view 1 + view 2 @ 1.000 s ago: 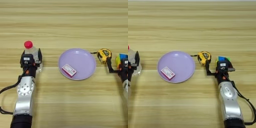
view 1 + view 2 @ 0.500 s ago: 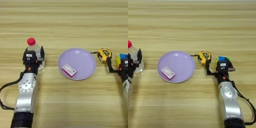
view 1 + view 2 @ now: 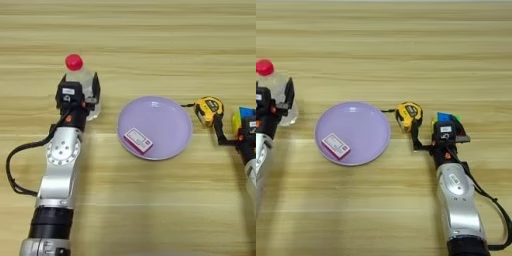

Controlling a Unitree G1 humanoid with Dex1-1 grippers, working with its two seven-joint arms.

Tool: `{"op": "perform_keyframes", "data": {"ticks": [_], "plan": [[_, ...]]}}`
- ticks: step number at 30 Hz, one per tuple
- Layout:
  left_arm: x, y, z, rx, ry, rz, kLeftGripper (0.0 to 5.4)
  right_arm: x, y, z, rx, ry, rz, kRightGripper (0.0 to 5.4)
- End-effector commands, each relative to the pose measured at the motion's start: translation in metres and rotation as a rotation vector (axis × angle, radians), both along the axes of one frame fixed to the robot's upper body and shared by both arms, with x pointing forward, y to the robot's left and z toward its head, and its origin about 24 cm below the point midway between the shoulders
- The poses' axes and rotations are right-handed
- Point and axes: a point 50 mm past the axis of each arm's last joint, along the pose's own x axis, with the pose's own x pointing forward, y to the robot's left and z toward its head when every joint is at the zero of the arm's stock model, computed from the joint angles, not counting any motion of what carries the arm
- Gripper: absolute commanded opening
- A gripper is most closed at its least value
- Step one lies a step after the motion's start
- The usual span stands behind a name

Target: Move the objects on the table

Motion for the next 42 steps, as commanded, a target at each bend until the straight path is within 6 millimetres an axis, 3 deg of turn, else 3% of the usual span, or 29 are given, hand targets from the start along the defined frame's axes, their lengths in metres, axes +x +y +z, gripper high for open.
{"op": "perform_keyframes", "data": {"ticks": [1, 26, 42], "plan": [[0.008, -0.018, 0.023, -0.003, -0.074, -0.055, 3.25, -0.002, 0.003, -0.008, 0.01, 0.041, -0.001, 5.4], [0.023, -0.097, 0.014, -0.03, -0.024, -0.284, 3.2, 0.0, 0.008, -0.007, 0.013, 0.028, -0.009, 5.4], [0.021, -0.116, 0.0, -0.045, 0.017, -0.34, 3.2, -0.001, 0.007, -0.006, 0.012, 0.022, -0.015, 5.4]]}}
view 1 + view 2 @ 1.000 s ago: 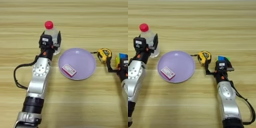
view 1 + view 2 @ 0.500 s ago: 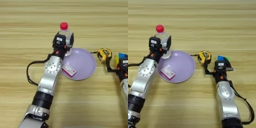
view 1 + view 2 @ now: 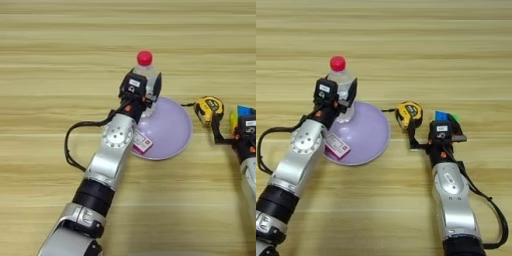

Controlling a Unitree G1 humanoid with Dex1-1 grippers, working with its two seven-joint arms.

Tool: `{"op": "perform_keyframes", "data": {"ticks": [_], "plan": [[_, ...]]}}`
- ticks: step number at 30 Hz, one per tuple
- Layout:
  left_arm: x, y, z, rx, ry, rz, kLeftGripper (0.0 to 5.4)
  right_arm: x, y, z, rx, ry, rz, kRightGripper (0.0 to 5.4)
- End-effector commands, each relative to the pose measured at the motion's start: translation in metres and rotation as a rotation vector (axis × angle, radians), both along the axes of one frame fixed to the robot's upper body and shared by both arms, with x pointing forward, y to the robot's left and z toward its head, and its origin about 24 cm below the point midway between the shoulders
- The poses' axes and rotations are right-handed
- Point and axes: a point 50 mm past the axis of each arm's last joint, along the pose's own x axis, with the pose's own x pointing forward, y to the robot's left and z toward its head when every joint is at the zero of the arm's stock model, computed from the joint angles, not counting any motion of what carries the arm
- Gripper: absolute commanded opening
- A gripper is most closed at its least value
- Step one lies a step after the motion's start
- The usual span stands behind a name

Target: Move the objects on the table

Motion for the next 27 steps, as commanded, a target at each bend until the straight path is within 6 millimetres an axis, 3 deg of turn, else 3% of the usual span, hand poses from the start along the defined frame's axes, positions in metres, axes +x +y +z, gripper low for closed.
{"op": "perform_keyframes", "data": {"ticks": [1, 27], "plan": [[-0.002, -0.018, 0.011, -0.065, -0.04, -0.037, 3.2, -0.002, 0.0, -0.007, 0.009, 0.037, -0.003, 5.4], [-0.013, -0.037, -0.003, -0.096, 0.012, -0.089, 3.2, -0.003, -0.002, -0.006, 0.008, 0.037, -0.007, 5.4]]}}
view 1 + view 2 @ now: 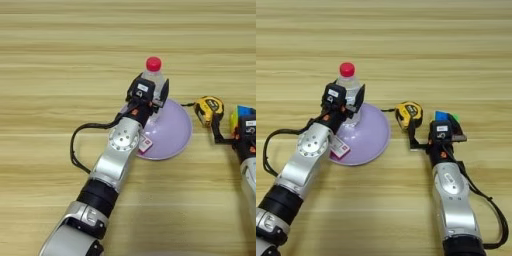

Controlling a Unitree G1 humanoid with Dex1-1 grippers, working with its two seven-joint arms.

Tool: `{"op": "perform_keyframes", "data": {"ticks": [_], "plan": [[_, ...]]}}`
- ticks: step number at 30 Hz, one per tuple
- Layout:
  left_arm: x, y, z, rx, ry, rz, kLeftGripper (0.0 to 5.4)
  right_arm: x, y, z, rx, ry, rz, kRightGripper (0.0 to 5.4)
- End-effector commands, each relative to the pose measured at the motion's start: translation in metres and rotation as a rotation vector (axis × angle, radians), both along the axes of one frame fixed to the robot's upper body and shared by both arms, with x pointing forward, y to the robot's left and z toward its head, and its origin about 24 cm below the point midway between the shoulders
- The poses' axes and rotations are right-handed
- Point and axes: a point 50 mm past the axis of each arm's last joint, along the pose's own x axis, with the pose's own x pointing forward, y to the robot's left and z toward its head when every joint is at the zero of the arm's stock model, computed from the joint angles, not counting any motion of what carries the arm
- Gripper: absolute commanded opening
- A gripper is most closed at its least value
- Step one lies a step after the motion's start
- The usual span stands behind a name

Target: Move the objects on the table

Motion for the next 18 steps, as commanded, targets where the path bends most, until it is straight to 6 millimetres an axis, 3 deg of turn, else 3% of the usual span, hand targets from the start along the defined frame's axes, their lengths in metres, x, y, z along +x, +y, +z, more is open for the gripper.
{"op": "perform_keyframes", "data": {"ticks": [1, 18], "plan": [[-0.0112, -0.0252, 0.0053, -0.111, 0.0, -0.042, 3.2, -0.0029, -0.0013, -0.0063, 0.008, 0.038, -0.006, 5.4], [-0.0192, -0.0302, 0.0002, -0.123, 0.018, -0.061, 3.2, -0.0025, -0.0016, -0.0064, 0.007, 0.038, -0.005, 5.4]]}}
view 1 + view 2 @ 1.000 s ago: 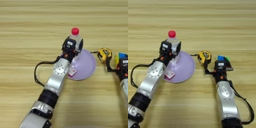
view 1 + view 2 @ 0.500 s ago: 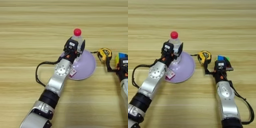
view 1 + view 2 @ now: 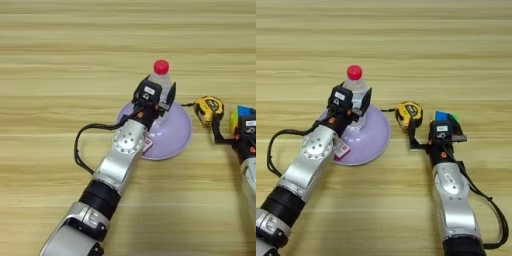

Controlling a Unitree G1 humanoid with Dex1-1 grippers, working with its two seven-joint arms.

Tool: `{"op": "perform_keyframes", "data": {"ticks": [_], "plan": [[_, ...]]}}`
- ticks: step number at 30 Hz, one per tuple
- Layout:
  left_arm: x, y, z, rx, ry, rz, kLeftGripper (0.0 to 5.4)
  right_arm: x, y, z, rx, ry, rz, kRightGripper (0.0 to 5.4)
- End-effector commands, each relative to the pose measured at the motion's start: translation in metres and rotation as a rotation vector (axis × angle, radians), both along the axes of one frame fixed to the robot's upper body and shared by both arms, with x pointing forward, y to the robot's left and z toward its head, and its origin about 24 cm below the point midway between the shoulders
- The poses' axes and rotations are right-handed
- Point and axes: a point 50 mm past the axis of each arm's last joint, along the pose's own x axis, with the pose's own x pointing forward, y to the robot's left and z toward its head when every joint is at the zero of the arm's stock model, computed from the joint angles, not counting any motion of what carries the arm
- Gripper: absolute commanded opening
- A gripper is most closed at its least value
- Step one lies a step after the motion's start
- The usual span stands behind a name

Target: Move the objects on the table

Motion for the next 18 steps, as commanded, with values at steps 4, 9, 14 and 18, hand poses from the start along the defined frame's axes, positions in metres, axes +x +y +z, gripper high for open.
{"op": "perform_keyframes", "data": {"ticks": [4, 9, 14, 18], "plan": [[-0.015, -0.019, -0.003, -0.118, 0.029, -0.012, 3.2, -0.003, -0.002, -0.006, 0.007, 0.039, -0.005, 5.4], [-0.017, -0.017, -0.009, -0.115, 0.044, -0.007, 3.2, -0.003, -0.001, -0.006, 0.007, 0.039, -0.005, 5.4], [-0.02, -0.014, -0.018, -0.099, 0.065, -0.001, 3.2, -0.002, -0.001, -0.007, 0.008, 0.04, -0.006, 5.4], [-0.023, -0.012, -0.026, -0.083, 0.083, 0.003, 3.2, -0.002, -0.001, -0.007, 0.008, 0.04, -0.005, 5.4]]}}
